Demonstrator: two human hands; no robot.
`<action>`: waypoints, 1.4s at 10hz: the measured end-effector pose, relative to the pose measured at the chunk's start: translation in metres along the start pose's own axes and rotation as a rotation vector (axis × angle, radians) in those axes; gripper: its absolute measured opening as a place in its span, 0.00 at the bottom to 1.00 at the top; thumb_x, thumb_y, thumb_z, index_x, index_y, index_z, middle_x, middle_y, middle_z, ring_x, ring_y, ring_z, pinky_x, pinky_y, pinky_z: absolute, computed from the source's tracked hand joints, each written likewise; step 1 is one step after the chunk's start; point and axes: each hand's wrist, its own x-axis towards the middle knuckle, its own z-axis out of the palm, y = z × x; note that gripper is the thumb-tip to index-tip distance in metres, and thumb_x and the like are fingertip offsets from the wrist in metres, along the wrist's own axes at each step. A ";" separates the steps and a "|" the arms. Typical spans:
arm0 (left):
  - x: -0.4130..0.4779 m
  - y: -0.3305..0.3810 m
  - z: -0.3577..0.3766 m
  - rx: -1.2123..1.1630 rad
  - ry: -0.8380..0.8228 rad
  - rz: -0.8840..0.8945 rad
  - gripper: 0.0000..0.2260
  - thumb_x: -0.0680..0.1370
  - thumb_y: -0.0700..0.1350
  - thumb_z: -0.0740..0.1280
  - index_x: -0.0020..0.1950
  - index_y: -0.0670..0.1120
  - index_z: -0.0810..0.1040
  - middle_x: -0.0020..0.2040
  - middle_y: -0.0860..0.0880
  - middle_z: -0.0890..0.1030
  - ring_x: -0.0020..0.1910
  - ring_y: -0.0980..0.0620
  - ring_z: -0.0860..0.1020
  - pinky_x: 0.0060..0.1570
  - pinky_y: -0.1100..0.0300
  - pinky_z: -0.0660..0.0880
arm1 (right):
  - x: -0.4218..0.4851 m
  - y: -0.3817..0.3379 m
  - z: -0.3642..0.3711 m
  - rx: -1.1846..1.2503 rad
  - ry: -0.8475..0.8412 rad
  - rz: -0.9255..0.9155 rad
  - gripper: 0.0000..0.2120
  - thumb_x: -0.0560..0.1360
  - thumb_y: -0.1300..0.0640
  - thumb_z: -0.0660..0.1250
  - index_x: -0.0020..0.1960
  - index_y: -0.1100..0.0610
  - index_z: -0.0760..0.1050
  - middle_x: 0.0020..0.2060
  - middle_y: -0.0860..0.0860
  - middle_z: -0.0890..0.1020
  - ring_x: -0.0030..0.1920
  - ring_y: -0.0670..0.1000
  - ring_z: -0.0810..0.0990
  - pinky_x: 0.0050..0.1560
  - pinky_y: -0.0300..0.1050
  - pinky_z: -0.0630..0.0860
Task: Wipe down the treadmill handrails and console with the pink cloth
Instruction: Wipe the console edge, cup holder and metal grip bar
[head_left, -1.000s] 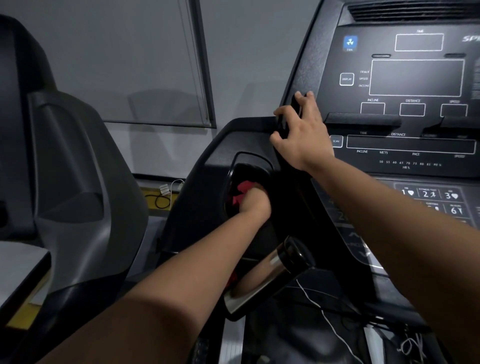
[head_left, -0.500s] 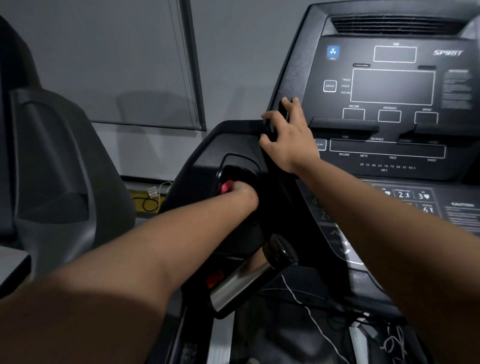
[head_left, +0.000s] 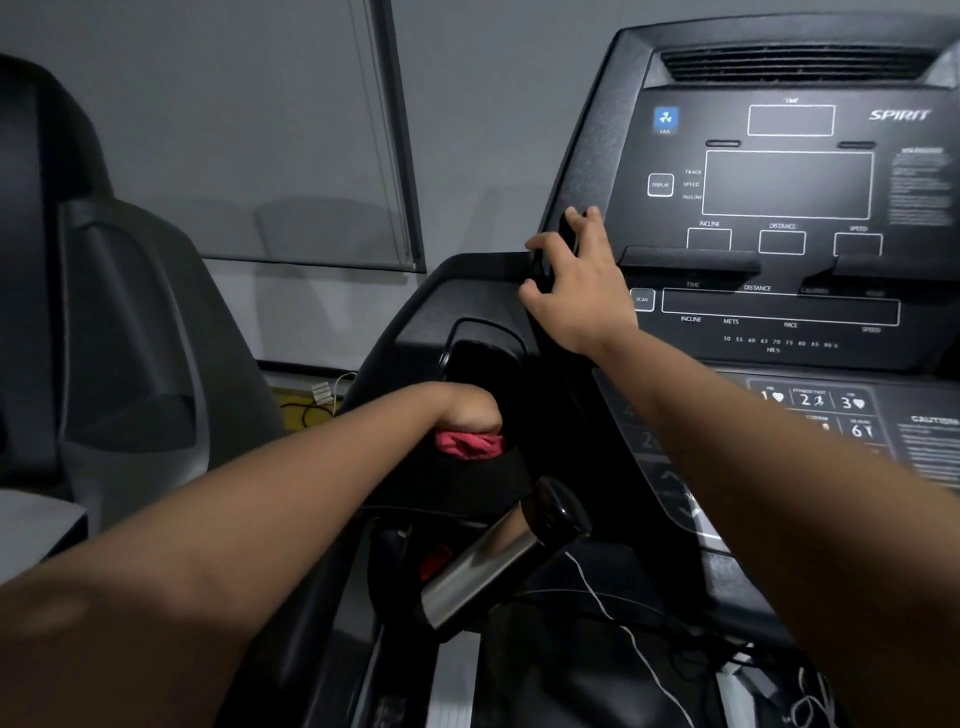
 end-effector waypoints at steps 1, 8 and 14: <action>-0.005 -0.006 0.004 -0.295 -0.002 0.097 0.11 0.82 0.41 0.57 0.40 0.43 0.71 0.21 0.53 0.77 0.22 0.58 0.77 0.28 0.69 0.76 | 0.001 -0.001 0.000 -0.013 -0.002 -0.004 0.19 0.74 0.51 0.64 0.65 0.50 0.70 0.76 0.56 0.55 0.77 0.54 0.44 0.71 0.51 0.58; 0.026 0.016 0.040 -0.155 0.310 0.049 0.15 0.81 0.33 0.53 0.66 0.33 0.70 0.65 0.37 0.74 0.62 0.42 0.74 0.59 0.58 0.70 | 0.001 -0.002 0.003 -0.039 0.019 -0.018 0.19 0.74 0.51 0.63 0.64 0.51 0.71 0.75 0.58 0.56 0.77 0.56 0.45 0.73 0.49 0.53; 0.028 0.030 0.020 0.550 0.152 -0.046 0.19 0.81 0.40 0.58 0.72 0.38 0.65 0.72 0.41 0.67 0.70 0.40 0.66 0.68 0.47 0.62 | 0.001 0.002 0.003 -0.040 0.007 -0.024 0.20 0.74 0.50 0.63 0.65 0.51 0.70 0.75 0.57 0.56 0.77 0.55 0.45 0.72 0.50 0.56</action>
